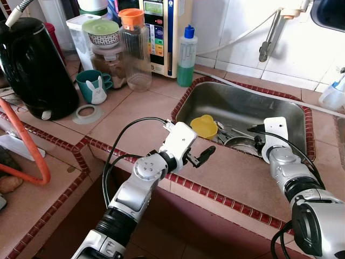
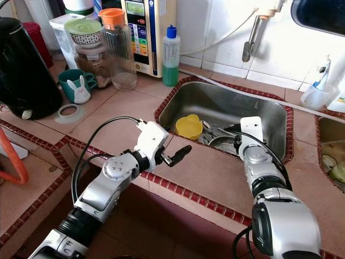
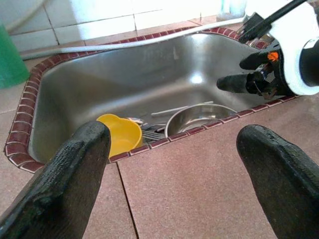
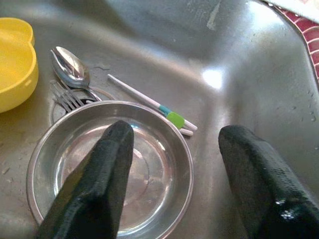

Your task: Kitchen organization

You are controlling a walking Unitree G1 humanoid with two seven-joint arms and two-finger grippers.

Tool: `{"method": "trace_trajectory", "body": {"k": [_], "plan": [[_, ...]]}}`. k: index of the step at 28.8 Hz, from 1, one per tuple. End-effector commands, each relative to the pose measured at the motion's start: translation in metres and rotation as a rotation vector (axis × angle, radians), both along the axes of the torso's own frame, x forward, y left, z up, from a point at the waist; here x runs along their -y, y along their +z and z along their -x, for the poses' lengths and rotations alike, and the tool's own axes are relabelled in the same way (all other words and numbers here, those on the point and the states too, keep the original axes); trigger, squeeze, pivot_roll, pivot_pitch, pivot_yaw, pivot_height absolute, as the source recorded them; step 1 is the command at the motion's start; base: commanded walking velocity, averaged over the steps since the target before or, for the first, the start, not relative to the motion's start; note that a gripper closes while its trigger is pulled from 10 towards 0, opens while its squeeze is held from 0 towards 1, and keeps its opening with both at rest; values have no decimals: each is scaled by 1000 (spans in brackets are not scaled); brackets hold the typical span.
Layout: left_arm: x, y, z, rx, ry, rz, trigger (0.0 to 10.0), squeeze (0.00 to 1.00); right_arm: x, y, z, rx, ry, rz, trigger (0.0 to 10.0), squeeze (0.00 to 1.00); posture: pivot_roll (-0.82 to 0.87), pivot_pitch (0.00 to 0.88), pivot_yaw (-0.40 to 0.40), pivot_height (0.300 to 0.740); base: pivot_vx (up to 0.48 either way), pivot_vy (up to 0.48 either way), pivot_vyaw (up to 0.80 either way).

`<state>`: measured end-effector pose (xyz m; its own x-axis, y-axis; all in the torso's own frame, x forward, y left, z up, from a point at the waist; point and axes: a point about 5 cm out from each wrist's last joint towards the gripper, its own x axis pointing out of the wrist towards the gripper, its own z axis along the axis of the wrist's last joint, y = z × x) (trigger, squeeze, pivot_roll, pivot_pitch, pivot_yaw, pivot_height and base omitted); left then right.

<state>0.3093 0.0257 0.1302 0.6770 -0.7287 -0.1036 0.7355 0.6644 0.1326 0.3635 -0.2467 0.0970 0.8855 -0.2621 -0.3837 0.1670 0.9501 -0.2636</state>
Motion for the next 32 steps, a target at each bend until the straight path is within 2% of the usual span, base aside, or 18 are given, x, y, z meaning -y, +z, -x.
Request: {"method": "trace_trajectory", "body": {"k": [1,8,12,17,18,19,21,24,26,28,30,32], "plan": [[-1,3,-1,17,15,-12,10000,0,-2,-1,0,-8,-6,-35,10000,1000,84,0,8,740,0,0,0],[-9,4,-15,0,163,-27,10000,0,-7,26,-14,132,27,-89,10000,1000,71,0,7,740,0,0,0],[-16,8,-22,-16,245,27,10000,0,-8,36,-15,233,55,-136,10000,1000,44,0,16,740,0,0,0],[-26,21,-33,-12,391,100,10000,0,-11,49,3,389,95,-106,10000,1000,16,0,31,740,0,0,0],[-29,27,-36,-21,441,139,10000,0,-12,53,9,419,116,-76,10000,1000,4,0,35,740,0,0,0],[-31,33,-38,-52,424,243,10000,0,-13,62,21,475,135,-2,10000,1000,-5,0,41,740,0,0,0],[-33,35,-39,-63,400,300,10000,0,-13,66,29,506,122,-11,10000,1000,-13,0,46,740,0,0,0],[-40,32,-41,-81,425,285,10000,0,-13,73,48,561,75,-10,10000,1000,-26,0,57,740,0,0,0],[-44,33,-42,-69,441,282,10000,0,-16,74,57,595,51,-70,10000,1000,-29,0,62,740,0,0,0],[-46,33,-42,-68,453,281,10000,0,-18,74,61,596,49,-85,10000,1000,-30,0,63,740,0,0,0],[-54,32,-39,-51,475,273,10000,0,-28,69,78,560,35,-107,10000,1000,-32,0,66,740,0,0,0],[-58,31,-38,-52,483,276,10000,0,-33,67,83,543,38,-114,10000,1000,-32,0,64,740,0,0,0]]}}
